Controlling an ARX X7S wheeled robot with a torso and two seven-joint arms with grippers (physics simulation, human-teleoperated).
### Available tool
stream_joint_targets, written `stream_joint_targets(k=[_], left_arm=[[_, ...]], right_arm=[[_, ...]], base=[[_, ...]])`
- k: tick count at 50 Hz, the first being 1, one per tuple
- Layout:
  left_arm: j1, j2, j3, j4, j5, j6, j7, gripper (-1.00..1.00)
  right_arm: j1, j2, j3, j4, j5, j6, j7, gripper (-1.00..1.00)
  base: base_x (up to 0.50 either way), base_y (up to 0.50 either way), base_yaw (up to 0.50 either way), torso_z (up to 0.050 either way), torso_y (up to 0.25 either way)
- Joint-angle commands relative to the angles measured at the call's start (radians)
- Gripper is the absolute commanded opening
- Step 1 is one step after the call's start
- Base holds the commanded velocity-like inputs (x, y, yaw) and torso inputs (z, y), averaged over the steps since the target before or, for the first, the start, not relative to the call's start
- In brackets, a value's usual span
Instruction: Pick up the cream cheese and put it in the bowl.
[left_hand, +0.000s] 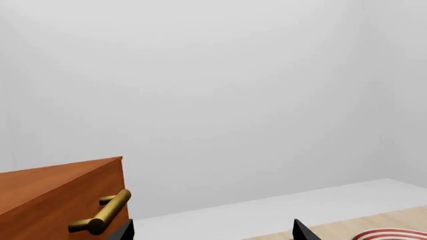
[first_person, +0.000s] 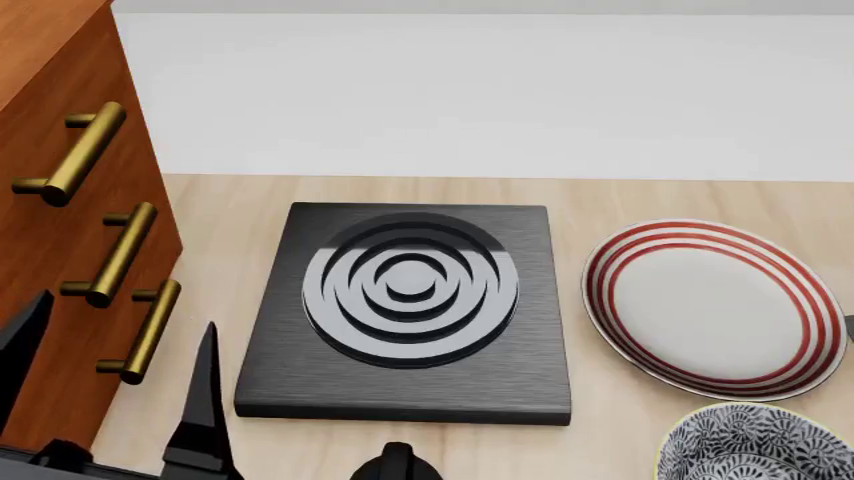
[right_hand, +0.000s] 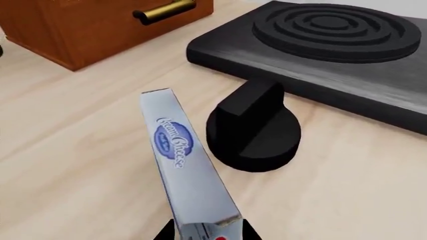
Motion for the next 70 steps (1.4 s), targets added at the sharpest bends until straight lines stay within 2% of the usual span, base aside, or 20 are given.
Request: stream_joint_targets(k=[1,13,30,39,42,47,55,57,70], left_arm=[[0.001,-0.003,0.002,-0.003,-0.001,0.006,-0.001,1.0],[0.001,-0.006,0.006,0.003,0.0,0.005,-0.005,1.0],[-0.003,-0.009,0.011,0.002,0.0,0.002,-0.007,1.0],[-0.007,-0.009,0.013,0.003,-0.002,-0.004,-0.01,1.0],[-0.008,-0.01,0.014,0.0,-0.003,-0.002,-0.009,1.0],[-0.009,-0.01,0.016,0.003,-0.004,-0.005,-0.011,1.0],[-0.008,-0.012,0.017,0.0,-0.004,0.0,-0.012,1.0],[-0.008,-0.012,0.014,0.005,-0.005,-0.001,-0.014,1.0],[-0.008,-0.015,0.018,0.001,-0.007,0.011,-0.012,1.0]], right_arm=[[0.009,-0.011,-0.021,0.028,-0.012,-0.015,-0.026,-1.0],[-0.003,-0.006,-0.027,0.016,-0.019,-0.023,-0.019,-1.0],[-0.027,0.071,-0.042,-0.316,-0.079,0.083,0.083,-1.0],[-0.01,0.088,-0.051,-0.407,-0.088,0.146,0.104,-1.0],[-0.016,0.083,-0.056,-0.377,-0.11,0.107,0.104,-1.0],[-0.016,0.097,-0.056,-0.399,-0.113,0.145,0.117,-1.0],[-0.039,0.12,0.003,-0.459,-0.076,0.173,0.165,-1.0],[-0.041,0.11,0.037,-0.468,-0.052,0.239,0.218,-1.0],[-0.081,0.153,0.094,-0.568,-0.028,0.273,0.272,-1.0]], base=[[0.0,0.0,0.0,0.0,0.0],[0.0,0.0,0.0,0.0,0.0],[0.0,0.0,0.0,0.0,0.0],[0.0,0.0,0.0,0.0,0.0],[0.0,0.0,0.0,0.0,0.0],[0.0,0.0,0.0,0.0,0.0],[0.0,0.0,0.0,0.0,0.001],[0.0,0.0,0.0,0.0,0.0],[0.0,0.0,0.0,0.0,0.0]])
